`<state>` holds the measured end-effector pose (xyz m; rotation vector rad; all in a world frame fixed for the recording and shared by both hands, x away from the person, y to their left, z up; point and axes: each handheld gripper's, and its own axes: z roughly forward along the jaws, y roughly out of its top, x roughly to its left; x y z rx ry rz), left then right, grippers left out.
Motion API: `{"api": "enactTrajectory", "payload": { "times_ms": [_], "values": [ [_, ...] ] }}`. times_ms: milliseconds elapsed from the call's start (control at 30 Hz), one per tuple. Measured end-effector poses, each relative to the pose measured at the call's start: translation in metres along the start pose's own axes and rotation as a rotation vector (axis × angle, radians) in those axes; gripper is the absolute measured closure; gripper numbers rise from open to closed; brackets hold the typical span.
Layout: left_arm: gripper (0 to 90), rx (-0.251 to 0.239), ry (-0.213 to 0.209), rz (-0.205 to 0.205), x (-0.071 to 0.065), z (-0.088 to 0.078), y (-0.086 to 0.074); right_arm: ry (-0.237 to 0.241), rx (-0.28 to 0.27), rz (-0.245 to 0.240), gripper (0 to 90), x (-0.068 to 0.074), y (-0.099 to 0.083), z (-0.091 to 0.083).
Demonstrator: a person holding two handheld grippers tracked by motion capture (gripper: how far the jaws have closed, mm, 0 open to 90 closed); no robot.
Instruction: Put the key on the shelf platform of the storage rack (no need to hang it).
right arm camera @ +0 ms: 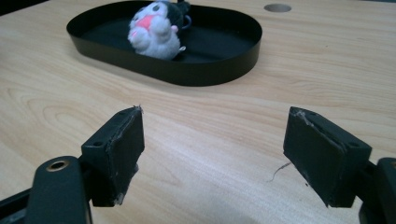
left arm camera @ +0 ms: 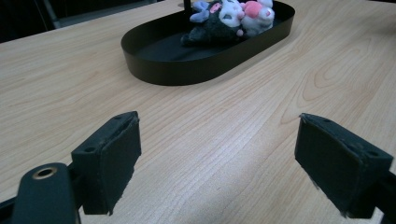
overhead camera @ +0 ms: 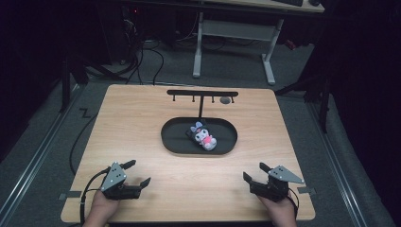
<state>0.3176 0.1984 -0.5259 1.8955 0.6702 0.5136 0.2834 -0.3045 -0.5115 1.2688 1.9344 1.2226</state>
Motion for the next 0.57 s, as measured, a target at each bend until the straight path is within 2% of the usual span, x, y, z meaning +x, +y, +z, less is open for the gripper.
{"api": "enactTrajectory", "payload": {
  "times_ms": [133, 267, 433, 567],
  "values": [
    [15.1, -0.01, 0.002, 0.006, 0.001, -0.001, 0.001, -0.006, 0.008, 0.002, 20.6, 0.002, -0.001, 0.003],
    [15.1, -0.029, -0.002, 0.004, 0.003, -0.002, 0.003, -0.017, 0.02, -0.018, 20.0, 0.006, -0.002, 0.004],
    [15.1, -0.018, 0.001, 0.019, 0.003, -0.004, 0.002, -0.021, 0.014, -0.017, 19.5, 0.008, 0.0, 0.006],
    [14.9, -0.025, 0.0, 0.013, 0.004, -0.009, 0.002, -0.011, 0.025, -0.019, 19.2, 0.011, 0.003, 0.01]
  ]
}}
